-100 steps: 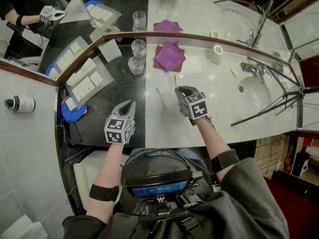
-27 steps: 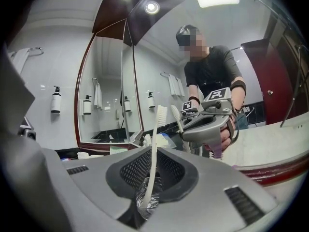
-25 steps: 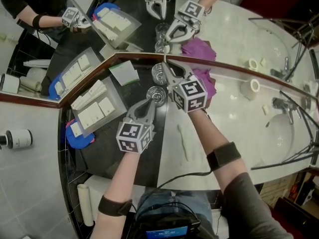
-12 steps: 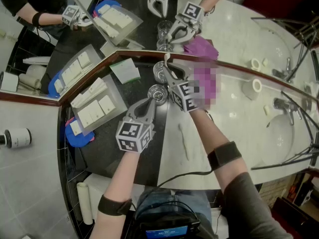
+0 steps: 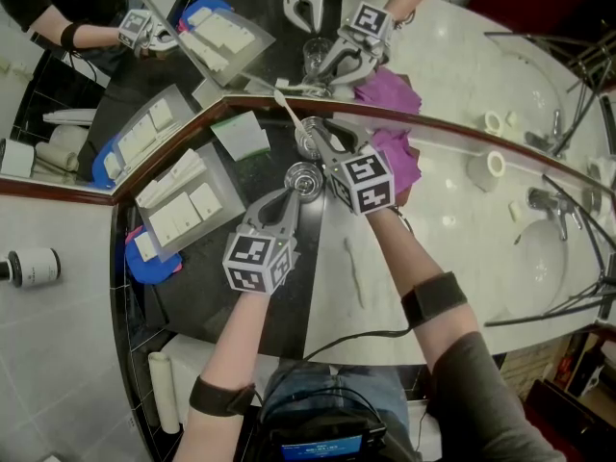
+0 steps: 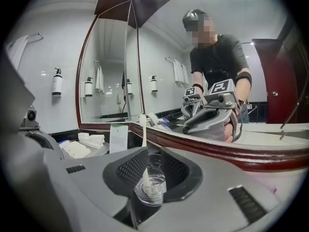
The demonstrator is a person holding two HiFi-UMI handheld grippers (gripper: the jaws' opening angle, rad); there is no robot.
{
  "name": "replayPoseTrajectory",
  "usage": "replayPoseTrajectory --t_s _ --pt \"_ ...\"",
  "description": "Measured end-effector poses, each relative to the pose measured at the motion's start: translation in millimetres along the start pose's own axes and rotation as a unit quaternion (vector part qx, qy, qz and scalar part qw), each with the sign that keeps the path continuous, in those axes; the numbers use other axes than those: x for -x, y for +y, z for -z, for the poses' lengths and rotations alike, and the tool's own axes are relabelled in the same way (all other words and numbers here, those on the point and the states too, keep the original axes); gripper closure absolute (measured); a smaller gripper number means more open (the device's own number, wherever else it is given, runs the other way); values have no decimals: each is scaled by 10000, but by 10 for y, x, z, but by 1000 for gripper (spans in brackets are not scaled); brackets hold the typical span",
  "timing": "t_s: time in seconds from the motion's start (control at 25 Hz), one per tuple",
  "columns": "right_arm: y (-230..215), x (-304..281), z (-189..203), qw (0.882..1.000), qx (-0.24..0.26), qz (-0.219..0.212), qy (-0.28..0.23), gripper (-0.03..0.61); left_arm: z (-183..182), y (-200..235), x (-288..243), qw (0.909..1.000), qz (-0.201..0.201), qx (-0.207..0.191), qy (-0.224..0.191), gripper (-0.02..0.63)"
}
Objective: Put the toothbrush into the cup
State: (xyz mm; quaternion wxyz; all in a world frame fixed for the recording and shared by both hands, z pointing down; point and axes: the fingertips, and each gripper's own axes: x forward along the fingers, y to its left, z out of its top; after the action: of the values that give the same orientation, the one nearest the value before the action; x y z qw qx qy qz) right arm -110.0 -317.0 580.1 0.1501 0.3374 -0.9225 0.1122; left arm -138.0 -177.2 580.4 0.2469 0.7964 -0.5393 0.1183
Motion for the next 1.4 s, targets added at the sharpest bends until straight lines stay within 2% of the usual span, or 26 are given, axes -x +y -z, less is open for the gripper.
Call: replayPoseTrajectory --t_s 0.36,0.52,0.72,1.16,1.4 --pt "8 289 -54 9999 -134 67 10 472 -88 -95 114 10000 -38 33 -58 612" --pt "96 672 -186 9999 -120 33 46 545 -172 -203 261 9999 -86 -3 -92 612" --pt "136 1218 -225 9996 -266 66 107 561 -223 -328 527 9997 -232 -16 -99 612" --pt "210 2383 11 9970 -606 109 466 561 -115 -690 1111 9988 -438 -196 32 612" --pt "246 2943 346 9940 -840 241 663 561 59 -872 1308 9991 -404 -120 79 612"
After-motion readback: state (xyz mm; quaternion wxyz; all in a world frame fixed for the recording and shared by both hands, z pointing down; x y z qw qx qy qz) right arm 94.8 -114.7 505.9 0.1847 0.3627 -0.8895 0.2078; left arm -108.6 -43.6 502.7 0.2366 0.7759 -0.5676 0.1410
